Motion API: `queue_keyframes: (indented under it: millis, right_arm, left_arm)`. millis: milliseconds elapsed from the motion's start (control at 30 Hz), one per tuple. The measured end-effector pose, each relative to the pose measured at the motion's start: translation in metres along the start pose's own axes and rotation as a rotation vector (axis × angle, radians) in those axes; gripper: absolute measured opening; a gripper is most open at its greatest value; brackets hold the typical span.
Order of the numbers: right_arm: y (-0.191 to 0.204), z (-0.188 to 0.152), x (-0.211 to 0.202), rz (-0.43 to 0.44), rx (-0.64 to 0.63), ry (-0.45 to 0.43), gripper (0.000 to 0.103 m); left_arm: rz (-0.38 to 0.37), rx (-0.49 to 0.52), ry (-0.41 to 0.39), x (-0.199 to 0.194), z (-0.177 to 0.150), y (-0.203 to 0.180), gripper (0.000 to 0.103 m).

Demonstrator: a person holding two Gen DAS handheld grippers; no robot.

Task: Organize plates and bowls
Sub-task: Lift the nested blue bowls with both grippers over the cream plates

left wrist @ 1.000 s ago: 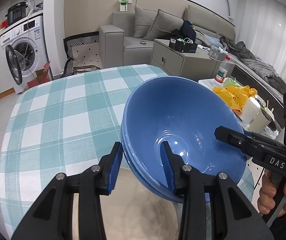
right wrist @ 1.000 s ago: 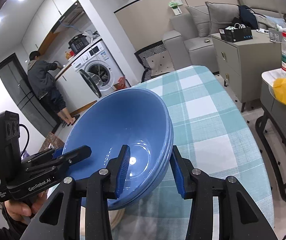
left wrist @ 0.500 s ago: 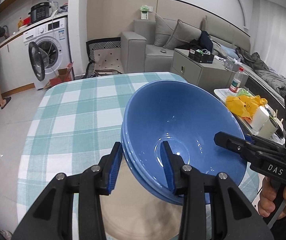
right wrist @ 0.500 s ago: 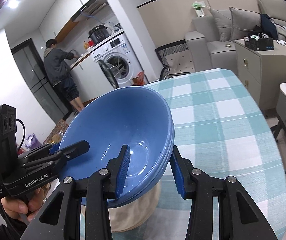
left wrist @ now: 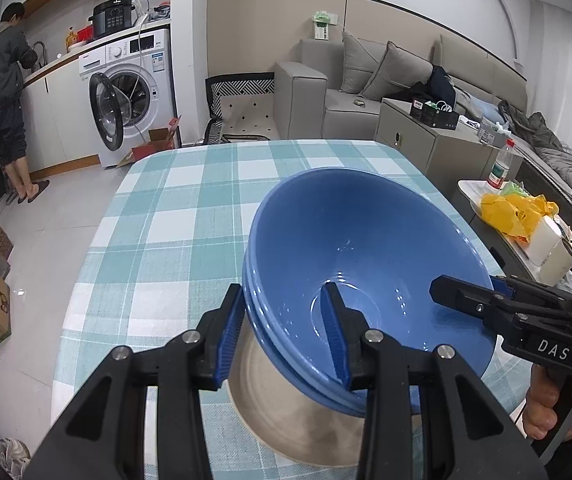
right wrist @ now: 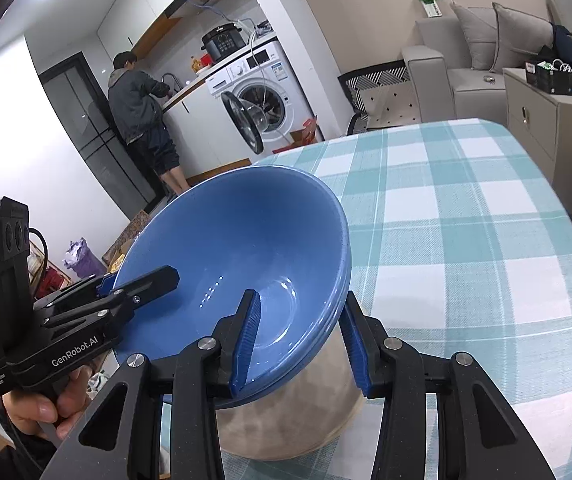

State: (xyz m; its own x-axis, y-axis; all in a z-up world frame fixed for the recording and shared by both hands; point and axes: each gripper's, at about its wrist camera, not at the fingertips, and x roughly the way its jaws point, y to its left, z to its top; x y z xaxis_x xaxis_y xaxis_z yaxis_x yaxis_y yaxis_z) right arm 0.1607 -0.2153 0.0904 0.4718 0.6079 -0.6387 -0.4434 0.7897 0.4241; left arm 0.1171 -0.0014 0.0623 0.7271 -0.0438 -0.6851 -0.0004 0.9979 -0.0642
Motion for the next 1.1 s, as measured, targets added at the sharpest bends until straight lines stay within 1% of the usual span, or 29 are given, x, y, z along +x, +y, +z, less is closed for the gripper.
queue_keyframes:
  millis: [133, 367, 567, 833, 1100]
  right_arm:
    - [0.003, -0.003, 0.008, 0.000, -0.006, 0.016, 0.042]
    - [0.004, -0.008, 0.020, -0.006, -0.012, 0.046, 0.042]
    - [-0.002, -0.008, 0.025, -0.009, 0.000, 0.032, 0.042]
    - [-0.012, -0.006, 0.029, -0.003, 0.031, 0.014, 0.042]
    - [-0.014, -0.005, 0.030, 0.003, 0.021, 0.016, 0.042]
  left_arm:
    - [0.021, 0.004, 0.018, 0.008, -0.006, 0.003, 0.038]
    - [0.021, -0.020, 0.061, 0.023, -0.013, 0.011, 0.038]
    - [0.011, -0.013, 0.054, 0.029, -0.013, 0.011, 0.038]
    - [0.017, 0.007, 0.059, 0.036, -0.007, 0.007, 0.038]
    - [0.018, 0.026, 0.054, 0.035, -0.006, 0.005, 0.039]
